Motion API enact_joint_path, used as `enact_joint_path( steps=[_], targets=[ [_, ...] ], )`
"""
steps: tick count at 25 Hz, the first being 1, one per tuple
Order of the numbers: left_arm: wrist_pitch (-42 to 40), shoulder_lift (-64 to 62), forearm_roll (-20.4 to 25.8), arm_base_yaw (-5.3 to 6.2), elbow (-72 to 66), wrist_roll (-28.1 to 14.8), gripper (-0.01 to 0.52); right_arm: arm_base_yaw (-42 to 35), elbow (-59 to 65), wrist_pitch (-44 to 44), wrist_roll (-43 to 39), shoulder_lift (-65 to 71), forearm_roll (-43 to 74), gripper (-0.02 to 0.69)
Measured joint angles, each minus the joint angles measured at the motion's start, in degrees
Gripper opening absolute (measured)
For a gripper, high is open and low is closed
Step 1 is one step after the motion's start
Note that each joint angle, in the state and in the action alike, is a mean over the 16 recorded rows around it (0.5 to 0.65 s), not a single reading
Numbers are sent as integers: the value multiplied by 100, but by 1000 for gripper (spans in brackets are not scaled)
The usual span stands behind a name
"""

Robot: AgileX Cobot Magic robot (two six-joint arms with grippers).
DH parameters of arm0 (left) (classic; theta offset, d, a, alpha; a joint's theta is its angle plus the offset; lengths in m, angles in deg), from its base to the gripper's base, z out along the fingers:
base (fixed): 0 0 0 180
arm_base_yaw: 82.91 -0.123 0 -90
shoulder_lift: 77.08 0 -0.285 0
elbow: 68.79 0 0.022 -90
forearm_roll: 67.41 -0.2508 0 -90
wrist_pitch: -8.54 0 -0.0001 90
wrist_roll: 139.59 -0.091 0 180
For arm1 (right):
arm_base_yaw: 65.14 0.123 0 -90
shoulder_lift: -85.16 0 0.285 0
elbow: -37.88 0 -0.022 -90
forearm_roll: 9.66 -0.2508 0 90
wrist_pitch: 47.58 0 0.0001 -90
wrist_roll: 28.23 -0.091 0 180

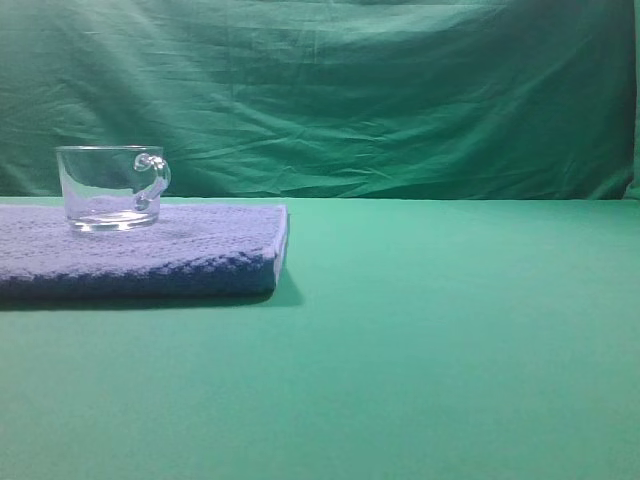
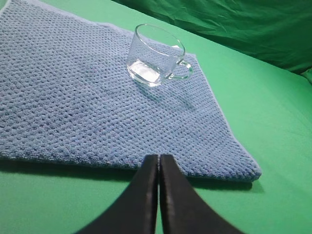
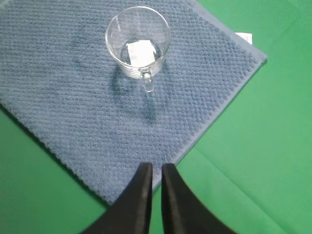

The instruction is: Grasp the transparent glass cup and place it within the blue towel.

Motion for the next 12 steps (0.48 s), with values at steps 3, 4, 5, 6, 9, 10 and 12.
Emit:
enact_joint_path(
  steps=[3, 4, 5, 6, 9, 10, 12],
  targets=[
    [0, 0, 0, 0, 0, 0, 0, 0, 1050, -580, -75, -747, -13, 61],
    [0, 0, 0, 0, 0, 0, 0, 0, 1406, -800, -100, -988, -22, 61],
    [0, 0, 0, 0, 0, 0, 0, 0, 1758, -1025, -124, -1223, -31, 61],
    [0, 0, 0, 0, 0, 0, 0, 0, 2102, -1256, -148, -1454, -41, 61],
    [0, 0, 0, 0, 0, 0, 0, 0, 3083, -1932, -207, -2101, -72, 61],
    [0, 0, 0, 0, 0, 0, 0, 0, 3383, -2142, -222, -2305, -84, 61],
    [0, 0, 0, 0, 0, 0, 0, 0, 3940, -2515, -248, -2692, -119, 61]
  ],
)
